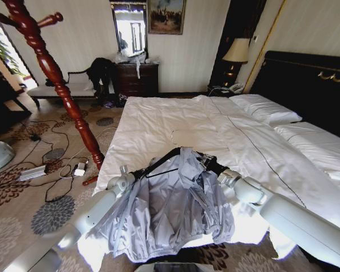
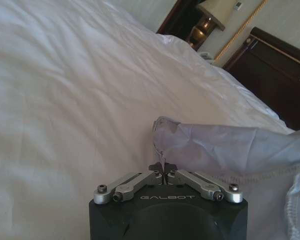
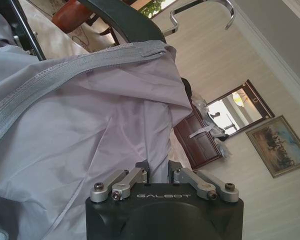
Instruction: Pick up the clothes from the bed and hang them on the clothes hanger.
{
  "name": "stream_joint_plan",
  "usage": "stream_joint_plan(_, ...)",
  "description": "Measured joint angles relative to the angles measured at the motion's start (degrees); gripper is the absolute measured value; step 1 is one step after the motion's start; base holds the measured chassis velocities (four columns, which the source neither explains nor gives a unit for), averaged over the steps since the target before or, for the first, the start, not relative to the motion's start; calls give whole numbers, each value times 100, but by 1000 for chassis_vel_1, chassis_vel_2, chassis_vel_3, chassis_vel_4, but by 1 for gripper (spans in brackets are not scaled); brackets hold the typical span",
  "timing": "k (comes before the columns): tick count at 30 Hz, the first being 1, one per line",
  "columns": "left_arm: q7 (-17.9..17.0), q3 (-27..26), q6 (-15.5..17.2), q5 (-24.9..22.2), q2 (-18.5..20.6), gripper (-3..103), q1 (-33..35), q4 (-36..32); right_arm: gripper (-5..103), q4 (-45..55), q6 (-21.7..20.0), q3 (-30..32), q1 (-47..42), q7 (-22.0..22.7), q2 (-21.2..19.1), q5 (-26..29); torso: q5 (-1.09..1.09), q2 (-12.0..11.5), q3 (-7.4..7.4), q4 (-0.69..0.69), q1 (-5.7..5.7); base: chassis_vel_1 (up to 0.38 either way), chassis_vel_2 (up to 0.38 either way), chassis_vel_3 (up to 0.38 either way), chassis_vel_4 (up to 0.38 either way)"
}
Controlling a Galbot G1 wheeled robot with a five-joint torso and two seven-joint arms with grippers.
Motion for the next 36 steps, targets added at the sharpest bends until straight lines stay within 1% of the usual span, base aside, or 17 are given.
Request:
stream_joint_plan(3,-110,-235,-30,-72,120,0,150,-362,18,0,-9,48,-40,0,9,-2,-1,1,0,0,0,0,0,0,0)
stream_joint_plan(4,-110,-235,-30,-72,120,0,150,-362,18,0,-9,48,-40,0,9,-2,-1,1,0,0,0,0,0,0,0)
stream_joint_plan(8,-244,-641,-64,-229,481,0,527,-1155,18,-25,-16,219,-171,0,19,-20,-1,1,0,-2,0,0,0,0,0)
stream_joint_plan(9,-244,-641,-64,-229,481,0,527,-1155,18,-25,-16,219,-171,0,19,-20,-1,1,0,-2,0,0,0,0,0)
stream_joint_plan(11,-275,-912,-78,-336,800,0,880,-1670,18,-49,-16,312,-252,0,12,-31,1,1,-1,1,0,0,0,0,0)
stream_joint_plan(13,-296,-1119,-79,-375,1021,0,1132,-2005,18,-80,-16,339,-284,0,11,-32,-2,1,-1,3,-1,0,0,0,0)
stream_joint_plan(14,-296,-1119,-79,-375,1021,0,1132,-2005,18,-80,-16,339,-284,0,11,-32,-2,1,-1,3,-1,0,0,0,0)
stream_joint_plan(16,-326,-1315,-83,-399,1295,0,1411,-2469,18,-130,-16,342,-296,-2,10,-56,-1,0,-1,2,-1,0,0,0,0)
stream_joint_plan(18,-344,-1356,-83,-399,1385,0,1479,-2632,18,-150,-15,343,-304,-2,3,-65,-2,0,-1,2,-1,0,0,0,0)
stream_joint_plan(21,-409,-1474,-127,-389,1659,0,1668,-3277,18,-190,-13,369,-344,-2,-31,-91,-1,1,-1,-1,-1,0,0,0,0)
stream_joint_plan(23,-425,-1487,-131,-388,1692,0,1686,-3367,18,-190,-13,371,-343,-2,-36,-95,-1,1,-1,-1,-1,0,0,0,0)
stream_joint_plan(24,-479,-1535,-145,-404,1791,0,1723,-3624,18,-190,-31,372,-320,1,-44,-94,1,0,-1,-1,-1,0,0,0,0)
stream_joint_plan(27,-509,-1565,-146,-441,1896,0,1745,-3826,18,-185,-69,374,-286,10,-57,-60,-1,1,-1,0,0,0,0,0,0)
stream_joint_plan(31,-567,-1671,-148,-484,2204,0,1819,-4351,18,-148,-202,392,-240,45,-99,73,0,1,0,0,-1,0,0,0,0)
stream_joint_plan(32,-567,-1671,-148,-484,2204,0,1819,-4351,18,-148,-202,392,-240,45,-99,73,0,1,0,0,-1,0,0,0,0)
stream_joint_plan(35,-715,-1625,-151,-494,2324,0,1651,-4574,18,-37,-399,382,-142,53,-122,125,0,1,0,2,-1,0,0,0,0)
stream_joint_plan(36,-834,-1573,-148,-549,2338,0,1510,-4667,18,26,-544,357,-72,55,-139,132,-1,1,0,1,-1,0,0,0,0)
